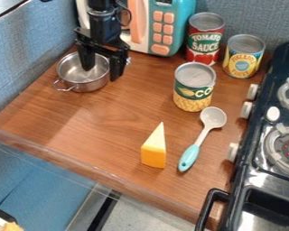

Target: Move the silver pot to the bottom middle of the table

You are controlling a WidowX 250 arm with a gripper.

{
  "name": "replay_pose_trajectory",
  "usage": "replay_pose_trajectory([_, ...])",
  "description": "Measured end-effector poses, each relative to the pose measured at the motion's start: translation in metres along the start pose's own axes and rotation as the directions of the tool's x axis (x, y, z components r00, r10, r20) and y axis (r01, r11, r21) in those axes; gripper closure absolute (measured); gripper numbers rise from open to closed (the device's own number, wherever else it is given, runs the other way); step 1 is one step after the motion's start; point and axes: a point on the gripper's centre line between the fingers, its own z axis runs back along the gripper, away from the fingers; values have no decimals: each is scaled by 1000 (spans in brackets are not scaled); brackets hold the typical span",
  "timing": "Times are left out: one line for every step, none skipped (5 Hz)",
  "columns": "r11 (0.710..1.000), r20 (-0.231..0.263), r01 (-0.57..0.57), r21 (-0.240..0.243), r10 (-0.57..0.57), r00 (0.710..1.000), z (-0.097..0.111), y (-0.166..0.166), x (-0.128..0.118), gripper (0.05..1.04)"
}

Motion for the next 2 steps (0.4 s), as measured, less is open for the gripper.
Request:
replay_pose_trajectory([1000, -12, -22, 1, 22, 1000, -14, 6, 11, 84])
replay_pose_trajectory([1000, -49, -27, -12, 27, 998, -36, 4, 18, 145])
